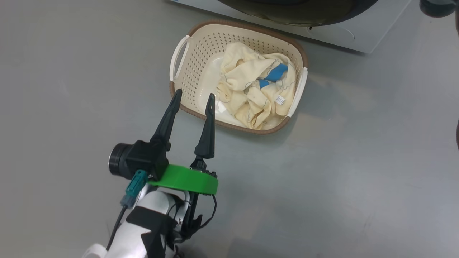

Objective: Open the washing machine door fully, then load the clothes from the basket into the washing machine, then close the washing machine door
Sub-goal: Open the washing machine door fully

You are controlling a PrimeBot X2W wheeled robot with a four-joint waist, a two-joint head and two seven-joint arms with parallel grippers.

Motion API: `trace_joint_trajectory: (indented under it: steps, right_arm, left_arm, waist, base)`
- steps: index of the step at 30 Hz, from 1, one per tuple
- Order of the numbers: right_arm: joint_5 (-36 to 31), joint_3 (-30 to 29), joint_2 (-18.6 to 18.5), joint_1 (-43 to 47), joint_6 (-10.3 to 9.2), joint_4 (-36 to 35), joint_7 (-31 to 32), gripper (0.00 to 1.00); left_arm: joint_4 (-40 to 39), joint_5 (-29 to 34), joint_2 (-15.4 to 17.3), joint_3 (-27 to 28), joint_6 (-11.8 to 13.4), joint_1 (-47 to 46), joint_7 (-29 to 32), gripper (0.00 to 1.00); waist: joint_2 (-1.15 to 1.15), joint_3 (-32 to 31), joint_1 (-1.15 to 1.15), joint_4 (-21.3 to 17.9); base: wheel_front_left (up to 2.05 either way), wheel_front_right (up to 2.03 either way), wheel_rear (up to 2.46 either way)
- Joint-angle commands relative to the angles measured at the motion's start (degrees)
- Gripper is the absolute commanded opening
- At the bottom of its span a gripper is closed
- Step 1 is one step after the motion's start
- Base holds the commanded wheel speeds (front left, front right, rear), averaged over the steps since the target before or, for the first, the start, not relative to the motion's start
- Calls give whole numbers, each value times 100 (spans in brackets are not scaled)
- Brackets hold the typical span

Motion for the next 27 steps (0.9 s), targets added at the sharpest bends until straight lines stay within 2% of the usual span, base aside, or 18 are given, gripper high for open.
trace_joint_trajectory:
  steps: [1, 12, 27]
  right_arm:
    - [56, 71, 230, -56, 21, -235, 76, 0]
    - [166, 228, 249, 348, 21, -493, 840, 0]
    - [742, 304, 427, 1412, 21, -1628, 1639, 0]
  left_arm:
    - [-182, -17, 84, 158, 25, -98, -56, 100]
    - [-140, 40, 84, 249, 15, -72, -56, 100]
    - [-21, 193, 84, 466, -53, -19, -56, 100]
  waist:
    - [0, -9, 0, -6]
    - [0, -115, 0, -136]
    - [0, -322, 0, -425]
  base:
    - [0, 0, 0]
    - [0, 0, 0]
    - [0, 0, 0]
